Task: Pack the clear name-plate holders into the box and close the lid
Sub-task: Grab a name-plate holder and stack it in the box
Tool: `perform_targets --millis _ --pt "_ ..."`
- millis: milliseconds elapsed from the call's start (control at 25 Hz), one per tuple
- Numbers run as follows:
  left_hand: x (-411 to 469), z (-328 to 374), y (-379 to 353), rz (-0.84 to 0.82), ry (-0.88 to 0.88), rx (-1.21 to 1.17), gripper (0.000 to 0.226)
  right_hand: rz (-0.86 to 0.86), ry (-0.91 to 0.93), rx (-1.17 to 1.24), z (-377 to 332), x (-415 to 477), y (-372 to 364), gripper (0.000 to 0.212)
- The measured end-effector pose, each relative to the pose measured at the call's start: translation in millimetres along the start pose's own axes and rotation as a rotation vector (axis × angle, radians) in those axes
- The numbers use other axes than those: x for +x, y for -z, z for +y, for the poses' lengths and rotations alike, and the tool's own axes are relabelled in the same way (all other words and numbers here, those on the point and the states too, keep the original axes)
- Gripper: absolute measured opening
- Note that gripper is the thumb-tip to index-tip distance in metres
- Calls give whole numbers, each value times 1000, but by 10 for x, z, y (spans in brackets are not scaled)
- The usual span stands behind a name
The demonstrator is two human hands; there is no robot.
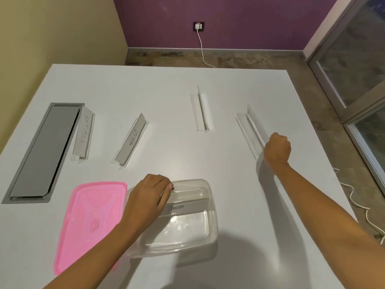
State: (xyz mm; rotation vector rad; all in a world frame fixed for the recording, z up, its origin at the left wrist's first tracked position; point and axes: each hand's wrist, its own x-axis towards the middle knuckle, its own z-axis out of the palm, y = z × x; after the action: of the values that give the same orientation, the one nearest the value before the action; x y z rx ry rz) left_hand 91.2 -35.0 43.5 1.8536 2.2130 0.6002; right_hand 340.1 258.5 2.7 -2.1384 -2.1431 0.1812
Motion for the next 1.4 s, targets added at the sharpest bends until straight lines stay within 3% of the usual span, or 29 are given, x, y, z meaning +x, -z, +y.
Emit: perform_targets --millis 160,280,480,720,840,920,1120,1200,1320,1400 --pt "152 44 102 57 -47 -10 36 130 221 47 -241 -477 219 14" --pt "296 -49 232 50 -76 -46 38 292 529 143 -390 -948 405 10" --pt "446 -192 498 -58 -141 33 70 487 940 272 -463 -1513 539 7" --pt "285 -214 634 -321 -148 -51 65 546 1135 438 -524 -1956 567 13" --pt "153 -179 626 -483 -88 -120 83 528 1144 479 -535 -2121 530 12" --pt "71 -171 595 -512 -74 -115 82 520 1135 490 -543 -2193 503 10" --pt "-127 -158 572 -388 -38 -79 63 423 1050 385 -586 -2332 514 8" --pt "-205 -152 545 -285 -83 46 61 324 960 301 -607 -2342 543 24" --pt "-305 -116 432 -181 -172 207 62 -30 951 211 -645 -2334 568 64" --pt "-374 -57 347 -154 -214 243 61 -268 1010 109 -689 -2333 539 70"
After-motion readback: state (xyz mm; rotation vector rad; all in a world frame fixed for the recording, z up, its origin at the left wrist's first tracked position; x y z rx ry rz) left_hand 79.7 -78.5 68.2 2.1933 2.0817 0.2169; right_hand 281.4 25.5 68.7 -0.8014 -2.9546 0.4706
